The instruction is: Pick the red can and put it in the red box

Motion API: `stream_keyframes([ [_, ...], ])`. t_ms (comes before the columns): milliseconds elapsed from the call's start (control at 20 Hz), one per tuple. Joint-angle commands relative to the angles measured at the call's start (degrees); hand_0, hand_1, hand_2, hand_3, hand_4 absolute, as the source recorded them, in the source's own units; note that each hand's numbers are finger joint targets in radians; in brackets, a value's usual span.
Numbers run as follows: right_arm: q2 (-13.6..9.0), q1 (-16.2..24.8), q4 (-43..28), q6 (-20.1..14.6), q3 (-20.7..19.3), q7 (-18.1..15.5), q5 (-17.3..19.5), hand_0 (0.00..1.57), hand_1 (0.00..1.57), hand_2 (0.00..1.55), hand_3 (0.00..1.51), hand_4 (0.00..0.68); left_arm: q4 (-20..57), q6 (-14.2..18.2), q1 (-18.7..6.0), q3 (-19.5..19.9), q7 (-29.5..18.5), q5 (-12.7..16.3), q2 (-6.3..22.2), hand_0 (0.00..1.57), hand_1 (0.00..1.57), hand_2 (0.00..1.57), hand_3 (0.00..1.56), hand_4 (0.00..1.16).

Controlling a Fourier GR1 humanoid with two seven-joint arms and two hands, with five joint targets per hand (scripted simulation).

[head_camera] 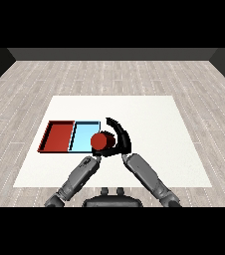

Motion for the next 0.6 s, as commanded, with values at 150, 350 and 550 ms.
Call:
stream_keyframes([
  [150, 0.6, 4.1, -2.7, -0.1, -0.3, 2.7, 4.0, 0.00, 0.00, 0.00, 0.00, 0.000, -3.2, -1.1, 1.3, 1.3, -0.1, -1.0, 0.6, 1.57, 1.57, 1.57, 1.50, 1.14],
  [350, 0.6, 2.2, -1.5, -1.3, -0.6, 1.6, 1.7, 0.00, 0.00, 0.00, 0.00, 0.000, 3.6, -0.1, -2.3, 1.9, -2.4, -0.8, -0.7, 1.57, 1.57, 1.57, 1.48, 1.13],
  [550, 0.1, 7.3, -5.2, 6.6, -5.6, 2.1, 1.4, 0.00, 0.00, 0.00, 0.00, 0.000, -3.1, 1.7, 1.3, 1.5, 2.0, -4.3, -0.7, 1.57, 1.57, 1.57, 1.47, 1.13],
])
